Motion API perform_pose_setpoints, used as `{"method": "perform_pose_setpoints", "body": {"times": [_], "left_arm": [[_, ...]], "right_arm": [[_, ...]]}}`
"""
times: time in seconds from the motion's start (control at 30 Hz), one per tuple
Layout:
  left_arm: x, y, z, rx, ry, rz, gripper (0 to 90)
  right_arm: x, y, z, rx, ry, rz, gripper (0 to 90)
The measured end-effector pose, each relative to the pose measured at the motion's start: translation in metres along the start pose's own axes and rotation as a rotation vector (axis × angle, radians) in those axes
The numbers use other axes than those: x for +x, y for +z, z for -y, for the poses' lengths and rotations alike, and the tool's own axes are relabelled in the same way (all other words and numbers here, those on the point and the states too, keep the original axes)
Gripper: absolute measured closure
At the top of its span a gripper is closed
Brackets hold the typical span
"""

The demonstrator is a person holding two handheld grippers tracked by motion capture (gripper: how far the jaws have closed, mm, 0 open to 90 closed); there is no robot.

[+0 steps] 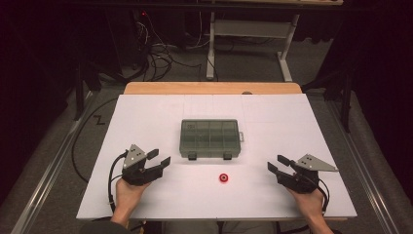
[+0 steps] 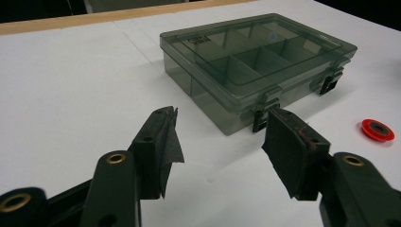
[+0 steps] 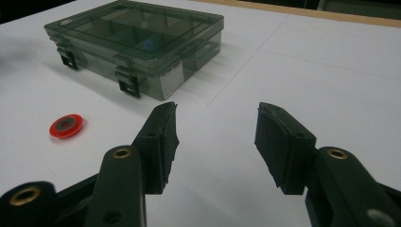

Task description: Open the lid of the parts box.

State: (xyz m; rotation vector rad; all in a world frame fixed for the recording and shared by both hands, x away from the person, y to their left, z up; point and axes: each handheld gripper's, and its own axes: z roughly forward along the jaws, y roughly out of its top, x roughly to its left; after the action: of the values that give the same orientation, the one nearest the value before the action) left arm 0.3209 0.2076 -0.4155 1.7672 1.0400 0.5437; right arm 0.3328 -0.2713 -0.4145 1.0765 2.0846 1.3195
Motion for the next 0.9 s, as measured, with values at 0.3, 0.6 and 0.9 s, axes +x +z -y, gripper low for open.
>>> {"method": "perform_pose_setpoints", "body": {"times": [0.3, 0.6, 0.9], "left_arm": [[-0.002, 0.006, -0.003, 0.004, 0.008, 0.012, 43.8], [-0.004, 0.008, -0.005, 0.003, 0.009, 0.018, 44.6], [-0.004, 0.011, -0.008, 0.016, 0.015, 0.02, 44.8]], "right_arm": [[0.003, 0.008, -0.003, 0.018, -0.001, -0.022, 50.6], [0.005, 0.01, -0.006, 0.01, -0.011, -0.018, 50.9], [0.008, 0.016, -0.01, 0.011, -0.002, -0.028, 50.8]]}}
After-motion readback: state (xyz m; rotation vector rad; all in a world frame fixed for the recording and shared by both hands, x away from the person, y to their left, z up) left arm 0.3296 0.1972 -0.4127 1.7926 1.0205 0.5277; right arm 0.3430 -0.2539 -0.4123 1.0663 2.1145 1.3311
